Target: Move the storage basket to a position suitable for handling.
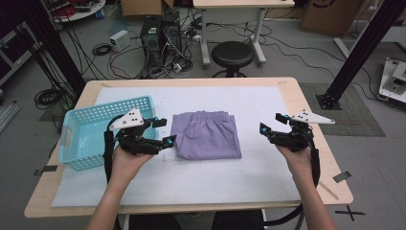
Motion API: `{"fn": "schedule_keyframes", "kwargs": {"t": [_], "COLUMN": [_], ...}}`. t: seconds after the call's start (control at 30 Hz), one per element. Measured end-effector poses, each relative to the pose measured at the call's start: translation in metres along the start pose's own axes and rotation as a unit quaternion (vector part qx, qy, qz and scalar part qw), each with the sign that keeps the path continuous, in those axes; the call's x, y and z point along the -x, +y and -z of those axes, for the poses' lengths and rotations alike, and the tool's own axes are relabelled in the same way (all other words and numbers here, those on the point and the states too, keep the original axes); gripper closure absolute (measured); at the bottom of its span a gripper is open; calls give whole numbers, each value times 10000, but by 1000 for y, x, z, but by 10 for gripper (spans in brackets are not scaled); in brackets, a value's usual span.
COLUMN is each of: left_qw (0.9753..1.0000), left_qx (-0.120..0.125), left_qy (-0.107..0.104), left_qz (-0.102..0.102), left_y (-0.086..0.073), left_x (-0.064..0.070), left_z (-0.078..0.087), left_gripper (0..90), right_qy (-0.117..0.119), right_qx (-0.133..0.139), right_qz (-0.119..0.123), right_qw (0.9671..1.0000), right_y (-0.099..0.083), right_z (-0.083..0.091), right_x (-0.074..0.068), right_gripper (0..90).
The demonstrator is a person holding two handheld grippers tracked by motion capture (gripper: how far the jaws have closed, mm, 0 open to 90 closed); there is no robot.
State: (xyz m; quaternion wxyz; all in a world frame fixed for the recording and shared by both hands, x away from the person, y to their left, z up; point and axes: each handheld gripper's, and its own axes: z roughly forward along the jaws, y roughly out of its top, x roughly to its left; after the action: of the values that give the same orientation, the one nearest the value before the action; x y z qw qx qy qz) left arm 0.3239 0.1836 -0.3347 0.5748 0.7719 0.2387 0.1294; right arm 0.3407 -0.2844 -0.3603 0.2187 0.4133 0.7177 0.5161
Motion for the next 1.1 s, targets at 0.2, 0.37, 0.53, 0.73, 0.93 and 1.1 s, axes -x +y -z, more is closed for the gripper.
{"fn": "schedule_keyframes", "kwargs": {"t": [0.2, 0.37, 0.53, 0.73, 0.93, 1.1], "left_qw": [10000, 10000, 9999, 9996, 9989, 9993], "left_qx": [-6, 47, 41, 82, 147, -9], "left_qy": [26, 47, 77, 256, 400, 310], "left_qz": [20, 43, 51, 81, 205, 219], "left_y": [-2, -4, -9, -16, -26, -33], "left_x": [-1, -3, -4, -4, -11, -5], "left_z": [5, 10, 17, 27, 40, 25], "left_gripper": [285, 285, 285, 285, 285, 285], "right_qy": [-27, -48, -94, -89, -88, -102], "right_qx": [36, 34, 66, 67, -4, -106], "right_qz": [12, 11, -26, -77, -62, -41], "right_qw": [10000, 10000, 9999, 9999, 9999, 9999], "right_y": [1, 1, 1, -1, -3, -8], "right_z": [-1, -1, 1, 1, -3, -11], "right_x": [-1, 0, 3, 5, 5, 2], "right_gripper": [207, 207, 207, 208, 208, 208]}}
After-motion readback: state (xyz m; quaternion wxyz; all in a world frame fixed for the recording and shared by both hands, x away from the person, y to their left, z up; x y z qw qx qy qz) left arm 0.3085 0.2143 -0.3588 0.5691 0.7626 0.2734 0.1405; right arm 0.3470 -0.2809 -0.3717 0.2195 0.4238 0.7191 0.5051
